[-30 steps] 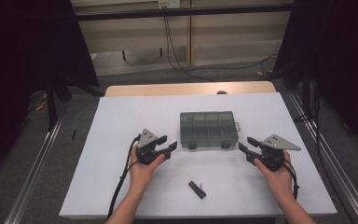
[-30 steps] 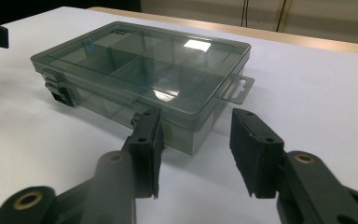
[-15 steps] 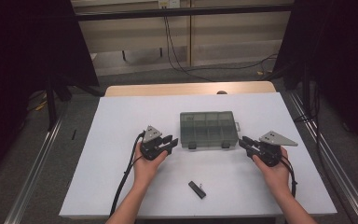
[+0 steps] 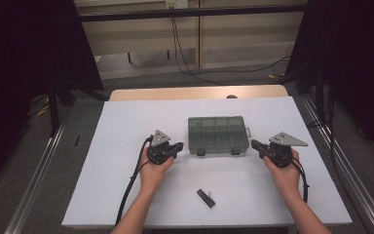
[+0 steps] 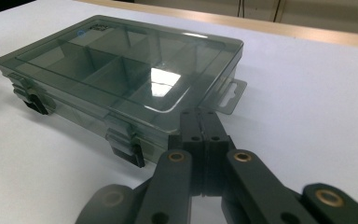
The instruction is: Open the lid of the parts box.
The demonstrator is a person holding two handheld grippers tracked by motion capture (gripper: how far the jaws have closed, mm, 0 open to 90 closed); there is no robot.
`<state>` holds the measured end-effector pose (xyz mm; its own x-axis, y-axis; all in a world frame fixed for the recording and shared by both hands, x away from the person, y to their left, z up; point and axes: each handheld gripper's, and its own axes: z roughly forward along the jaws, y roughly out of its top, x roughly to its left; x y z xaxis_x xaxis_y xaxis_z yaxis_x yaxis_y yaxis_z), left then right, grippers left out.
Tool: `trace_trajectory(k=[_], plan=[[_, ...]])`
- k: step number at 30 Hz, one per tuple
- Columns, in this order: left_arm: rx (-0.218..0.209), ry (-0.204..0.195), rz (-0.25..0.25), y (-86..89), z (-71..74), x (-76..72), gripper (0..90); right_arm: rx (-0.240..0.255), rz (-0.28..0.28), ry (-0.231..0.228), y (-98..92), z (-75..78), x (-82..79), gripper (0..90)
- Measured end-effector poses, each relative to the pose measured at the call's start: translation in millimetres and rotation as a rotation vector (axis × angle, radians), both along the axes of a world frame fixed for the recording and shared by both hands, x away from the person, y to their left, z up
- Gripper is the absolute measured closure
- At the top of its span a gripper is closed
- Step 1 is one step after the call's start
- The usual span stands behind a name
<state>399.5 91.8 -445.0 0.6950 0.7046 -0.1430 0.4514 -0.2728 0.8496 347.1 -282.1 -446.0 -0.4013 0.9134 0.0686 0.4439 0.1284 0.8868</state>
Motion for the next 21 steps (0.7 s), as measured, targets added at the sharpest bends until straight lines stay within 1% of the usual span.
trace_trajectory(k=[3, 7, 8, 10, 12, 14, 17, 18, 21], plan=[[0.000, 0.015, -0.011, -3.3, -2.3, -1.0, 90.0, -0.019, -0.003, 0.011, -1.0, -1.9, 1.3, 90.0], [0.007, 0.013, -0.014, -4.4, -4.4, -0.4, 90.0, -0.017, 0.001, 0.027, -2.4, -2.8, 1.3, 90.0], [0.009, 0.018, -0.015, -4.2, -4.3, -0.8, 90.0, -0.014, 0.014, 0.038, -1.3, -3.1, 0.8, 90.0], [0.014, 0.024, -0.022, -4.3, -4.1, -1.8, 90.0, -0.031, 0.024, 0.039, 0.6, -3.5, 0.6, 90.0], [0.015, 0.029, -0.026, -4.7, -3.8, -2.5, 90.0, -0.035, 0.035, 0.042, 2.2, -4.0, 0.7, 90.0], [0.015, 0.030, -0.030, -4.9, -3.5, -2.7, 90.0, -0.045, 0.034, 0.045, 2.8, -4.5, 0.8, 90.0], [0.013, 0.036, -0.033, -6.4, -4.8, -3.3, 90.0, -0.060, 0.030, 0.062, 2.2, -6.0, 1.0, 90.0], [0.021, 0.037, -0.037, -6.6, -5.2, -3.1, 90.0, -0.062, 0.034, 0.066, 2.5, -6.3, 1.1, 90.0], [0.022, 0.037, -0.046, -8.0, -6.2, -3.0, 90.0, -0.067, 0.035, 0.070, 3.4, -7.2, 2.2, 90.0]])
